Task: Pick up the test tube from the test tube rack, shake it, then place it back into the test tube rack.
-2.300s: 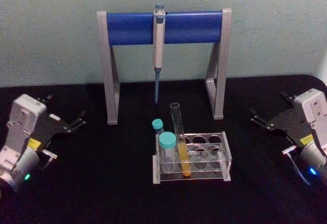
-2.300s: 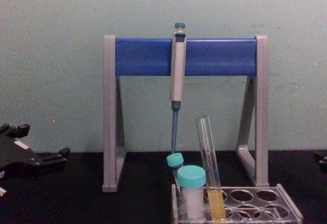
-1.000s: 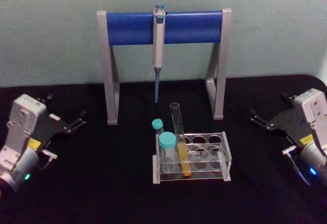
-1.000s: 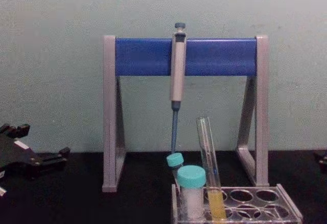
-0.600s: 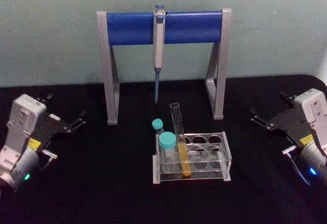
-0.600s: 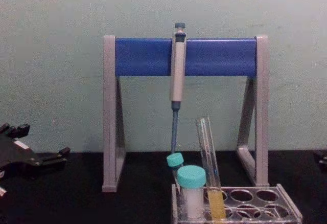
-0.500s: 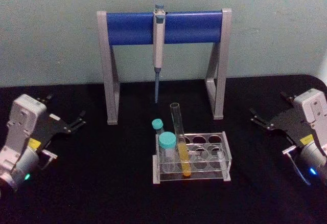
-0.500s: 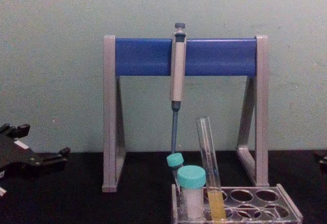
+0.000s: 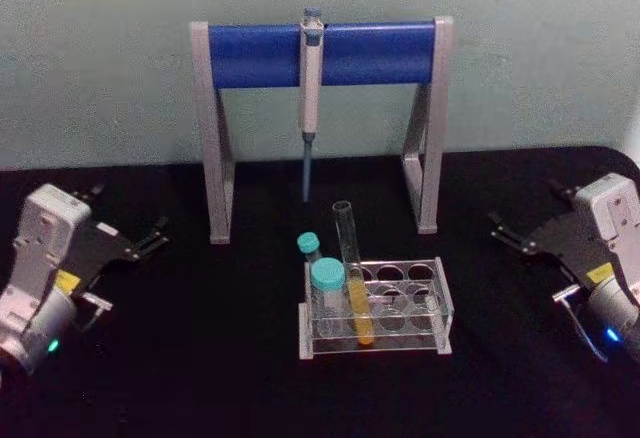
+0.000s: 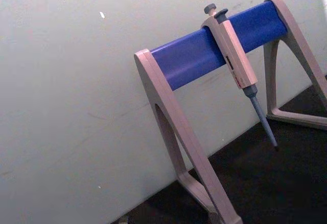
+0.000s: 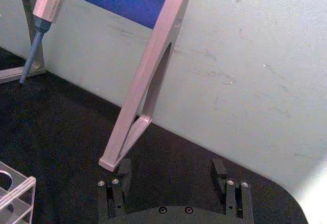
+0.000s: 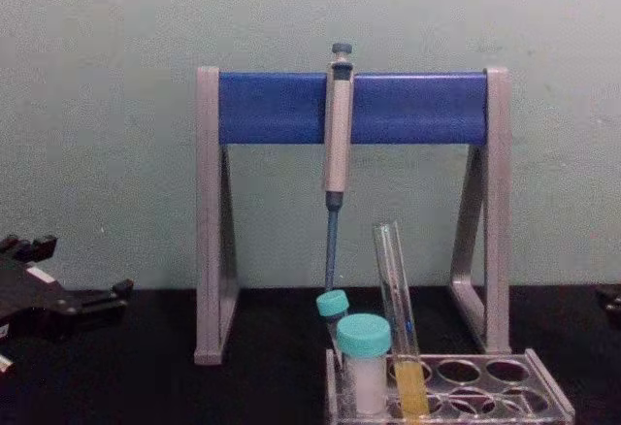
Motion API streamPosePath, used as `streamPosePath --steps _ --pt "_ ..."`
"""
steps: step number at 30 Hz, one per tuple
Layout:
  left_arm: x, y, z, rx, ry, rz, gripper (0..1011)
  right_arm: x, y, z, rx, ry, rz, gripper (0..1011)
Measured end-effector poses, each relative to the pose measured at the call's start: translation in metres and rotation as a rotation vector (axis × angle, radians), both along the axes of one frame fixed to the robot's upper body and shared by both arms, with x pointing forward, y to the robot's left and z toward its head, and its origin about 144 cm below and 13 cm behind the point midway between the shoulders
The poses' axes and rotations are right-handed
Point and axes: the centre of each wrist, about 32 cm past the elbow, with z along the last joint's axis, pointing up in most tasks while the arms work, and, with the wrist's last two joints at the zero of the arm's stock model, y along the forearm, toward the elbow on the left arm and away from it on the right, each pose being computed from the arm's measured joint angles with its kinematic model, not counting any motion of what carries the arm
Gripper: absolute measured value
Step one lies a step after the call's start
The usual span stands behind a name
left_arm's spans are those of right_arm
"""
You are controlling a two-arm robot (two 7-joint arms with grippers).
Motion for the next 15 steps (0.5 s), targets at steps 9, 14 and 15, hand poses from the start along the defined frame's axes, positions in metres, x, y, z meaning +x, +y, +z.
streamPosePath --steps 9,14,15 --pt "0.0000 0.0000 0.0000 0.000 0.000 0.000 1001 0.0000 0.0000 0.0000 0.000 0.000 0.000 1000" --pt "0.0000 0.0000 0.0000 0.000 0.000 0.000 1001 0.0000 0.0000 0.0000 0.000 0.000 0.000 1000" --pt "0.0000 0.0000 0.0000 0.000 0.000 0.000 1001 0.0000 0.0000 0.0000 0.000 0.000 0.000 1000"
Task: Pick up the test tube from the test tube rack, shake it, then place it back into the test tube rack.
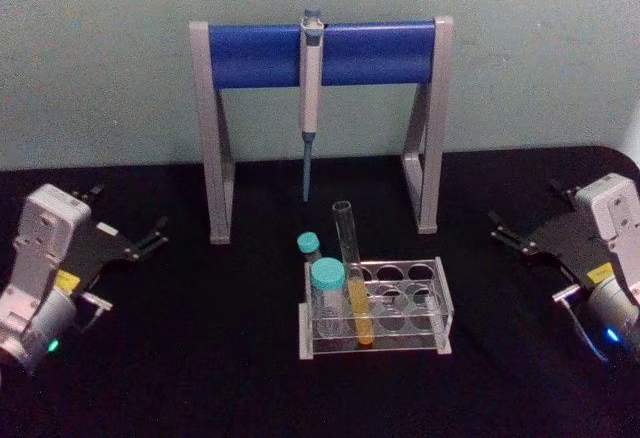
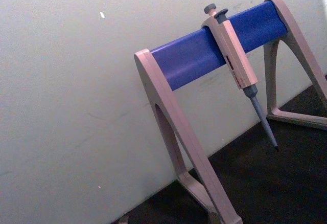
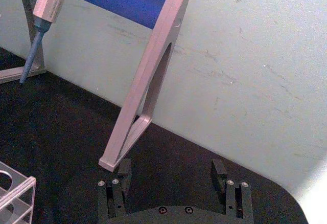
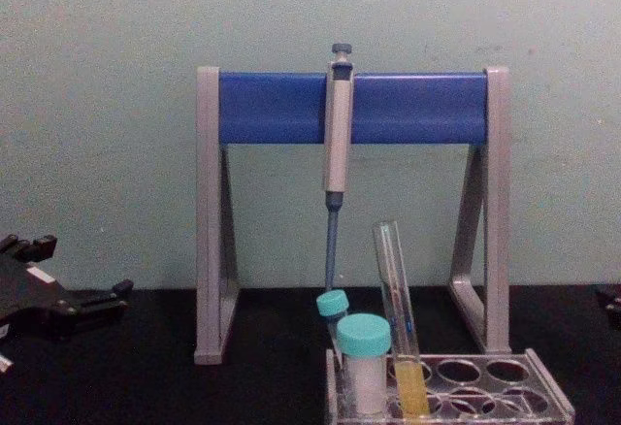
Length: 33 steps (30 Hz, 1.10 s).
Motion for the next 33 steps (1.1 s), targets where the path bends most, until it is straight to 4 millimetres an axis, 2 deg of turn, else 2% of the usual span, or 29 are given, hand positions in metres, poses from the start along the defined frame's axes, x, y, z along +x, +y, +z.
streamPosePath --steps 21,33 --pt "0.000 0.000 0.000 0.000 0.000 0.000 1001 -0.002 -0.001 0.002 0.008 0.004 0.000 1000" --pt "0.000 0.000 0.000 0.000 0.000 0.000 1001 -0.030 -0.001 0.016 0.102 0.072 0.110 1000"
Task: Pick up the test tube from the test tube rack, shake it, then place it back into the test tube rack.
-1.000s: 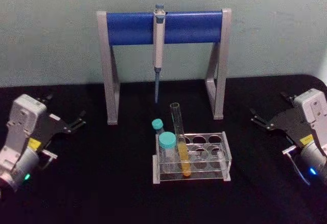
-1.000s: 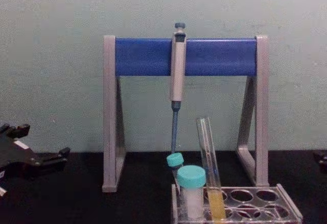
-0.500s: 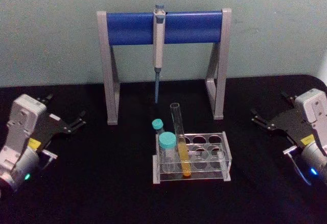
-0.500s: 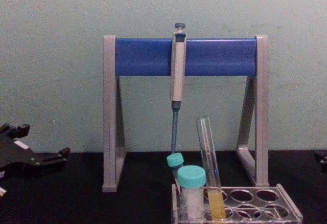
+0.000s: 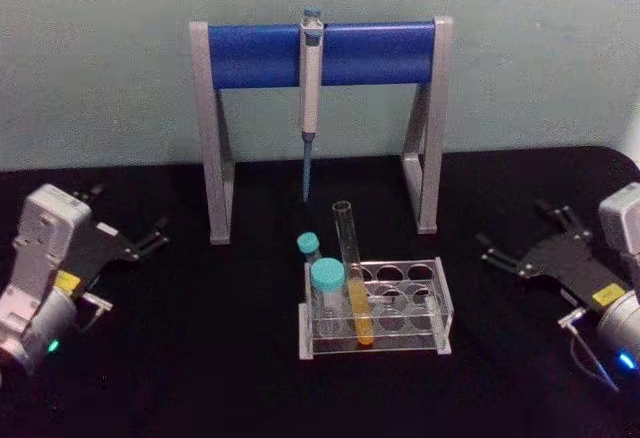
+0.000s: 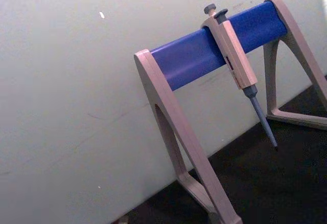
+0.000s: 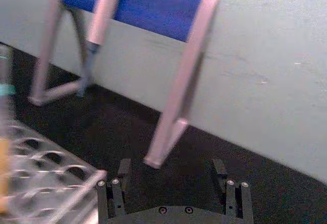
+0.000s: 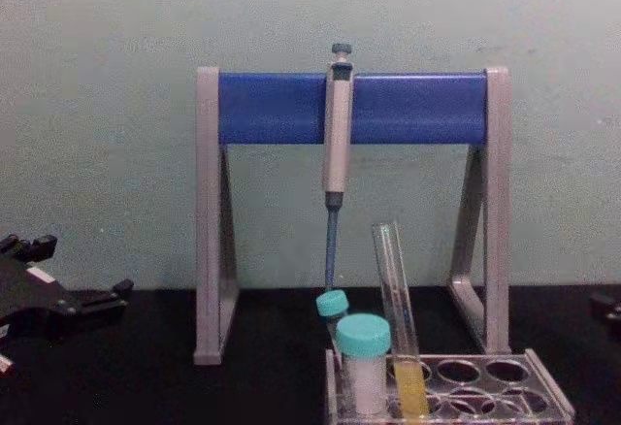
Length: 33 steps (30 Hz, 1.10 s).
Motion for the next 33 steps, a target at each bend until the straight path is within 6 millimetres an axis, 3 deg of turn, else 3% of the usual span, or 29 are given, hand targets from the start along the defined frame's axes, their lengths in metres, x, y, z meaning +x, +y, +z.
streamPosePath --steps 13,33 --pt "0.000 0.000 0.000 0.000 0.000 0.000 1001 -0.016 0.010 0.020 0.136 0.107 0.252 1000" --pt "0.000 0.000 0.000 0.000 0.000 0.000 1001 0.018 0.040 0.034 0.156 0.214 0.530 1000"
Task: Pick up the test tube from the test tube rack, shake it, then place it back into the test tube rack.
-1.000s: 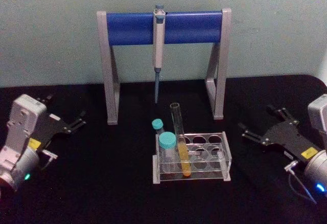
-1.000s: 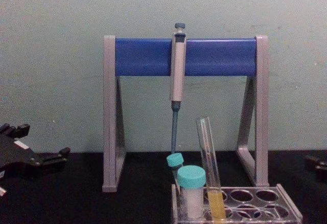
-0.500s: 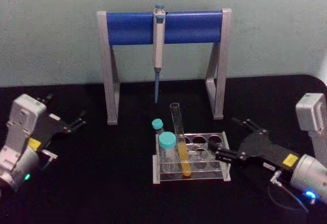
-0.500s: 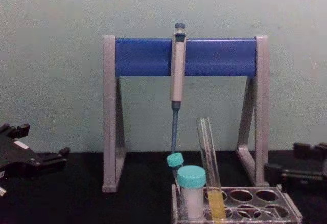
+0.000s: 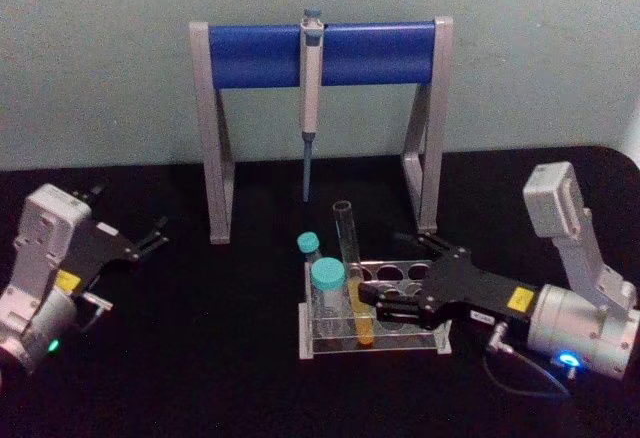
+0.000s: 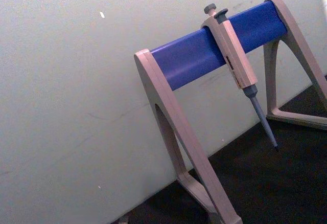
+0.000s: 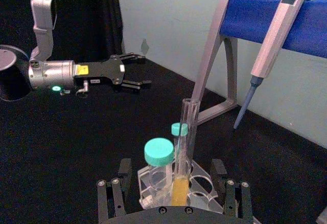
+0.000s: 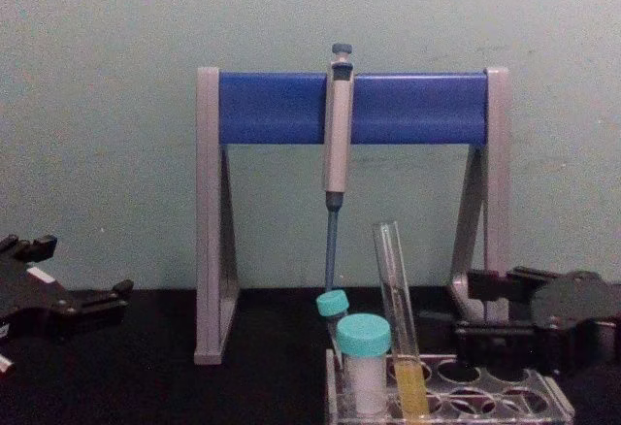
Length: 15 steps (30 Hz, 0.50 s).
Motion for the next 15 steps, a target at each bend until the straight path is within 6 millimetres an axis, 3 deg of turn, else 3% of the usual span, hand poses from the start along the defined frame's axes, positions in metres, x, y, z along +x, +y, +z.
streamPosePath --steps 15 --pt "0.000 0.000 0.000 0.000 0.000 0.000 1001 0.030 0.016 0.005 -0.001 0.028 0.004 1000"
